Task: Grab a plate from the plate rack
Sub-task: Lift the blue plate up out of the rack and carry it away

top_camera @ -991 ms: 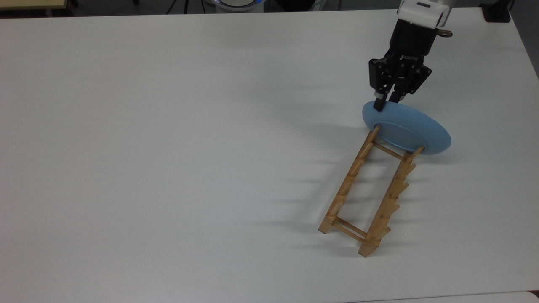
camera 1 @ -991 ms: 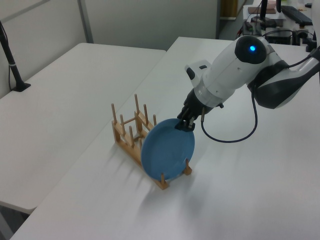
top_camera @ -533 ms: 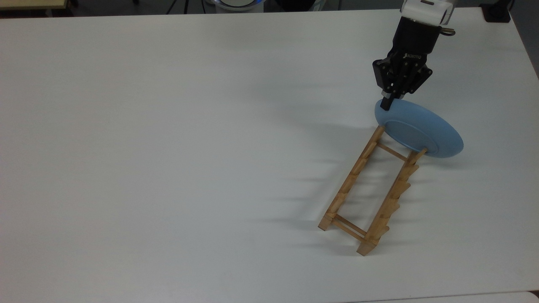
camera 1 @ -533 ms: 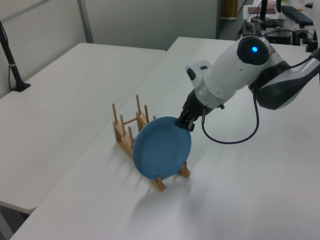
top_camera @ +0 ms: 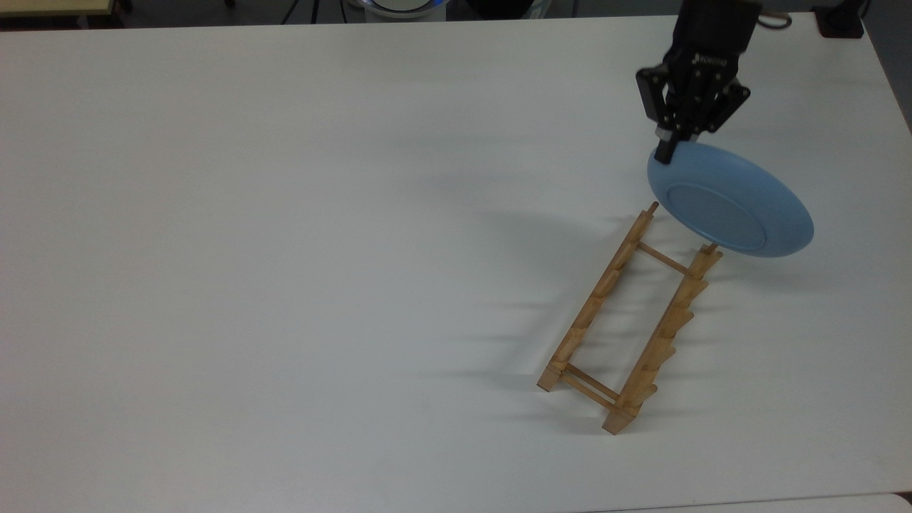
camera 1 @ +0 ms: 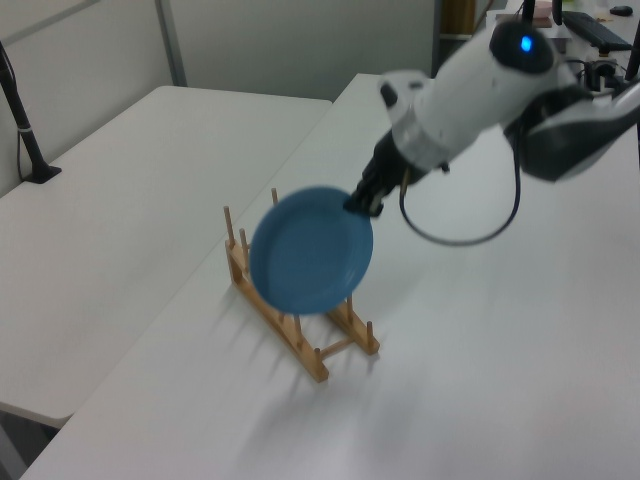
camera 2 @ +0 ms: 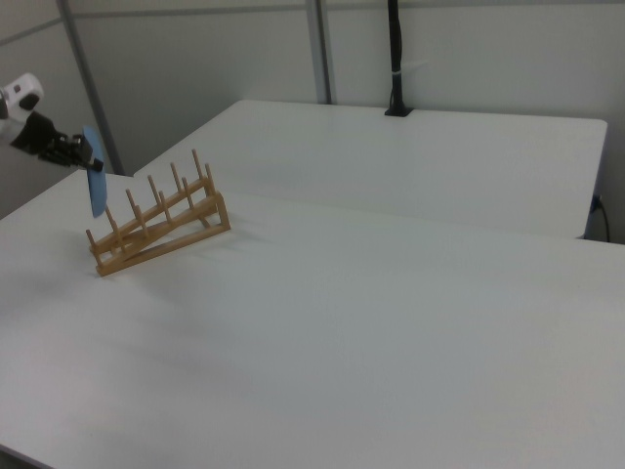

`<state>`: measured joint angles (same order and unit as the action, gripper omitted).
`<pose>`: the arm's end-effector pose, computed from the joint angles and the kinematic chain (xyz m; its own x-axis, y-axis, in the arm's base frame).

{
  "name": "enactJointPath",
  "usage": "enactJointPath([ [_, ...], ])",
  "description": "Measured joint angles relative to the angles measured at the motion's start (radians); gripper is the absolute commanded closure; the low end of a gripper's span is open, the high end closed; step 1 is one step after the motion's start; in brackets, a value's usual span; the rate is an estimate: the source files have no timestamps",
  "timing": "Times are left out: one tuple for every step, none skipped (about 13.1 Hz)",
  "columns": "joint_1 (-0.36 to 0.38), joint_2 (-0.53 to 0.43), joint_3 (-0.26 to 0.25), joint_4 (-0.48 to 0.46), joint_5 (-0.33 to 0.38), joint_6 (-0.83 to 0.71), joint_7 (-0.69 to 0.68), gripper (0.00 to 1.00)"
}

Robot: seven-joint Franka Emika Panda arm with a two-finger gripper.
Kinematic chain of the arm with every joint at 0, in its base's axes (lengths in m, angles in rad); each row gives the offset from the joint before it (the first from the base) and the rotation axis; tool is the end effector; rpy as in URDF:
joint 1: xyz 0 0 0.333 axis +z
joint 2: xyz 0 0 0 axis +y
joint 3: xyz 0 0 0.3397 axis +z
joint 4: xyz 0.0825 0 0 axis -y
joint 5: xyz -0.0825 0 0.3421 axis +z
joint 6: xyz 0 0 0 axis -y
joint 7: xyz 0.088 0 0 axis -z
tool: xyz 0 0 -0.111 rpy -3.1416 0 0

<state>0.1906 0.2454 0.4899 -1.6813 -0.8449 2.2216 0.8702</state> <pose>0.5234 0.3485 0.5442 0.7679 0.2428 0.5928 0.0942 -0.9581 0.2705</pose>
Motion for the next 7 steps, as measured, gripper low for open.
enactJointPath([
  [-0.017, -0.025, -0.001, 0.000, 0.047, -0.012, -0.020, 1.00],
  [-0.037, -0.050, -0.002, 0.001, 0.104, -0.032, -0.064, 1.00],
  [-0.058, -0.073, -0.004, 0.002, 0.168, -0.056, -0.125, 1.00],
  [-0.083, -0.097, -0.007, 0.004, 0.243, -0.080, -0.199, 1.00],
  [-0.110, -0.121, -0.011, 0.007, 0.322, -0.111, -0.284, 1.00],
  [-0.139, -0.144, -0.022, 0.011, 0.403, -0.150, -0.386, 1.00],
  [-0.166, -0.163, -0.038, 0.016, 0.474, -0.194, -0.493, 1.00],
])
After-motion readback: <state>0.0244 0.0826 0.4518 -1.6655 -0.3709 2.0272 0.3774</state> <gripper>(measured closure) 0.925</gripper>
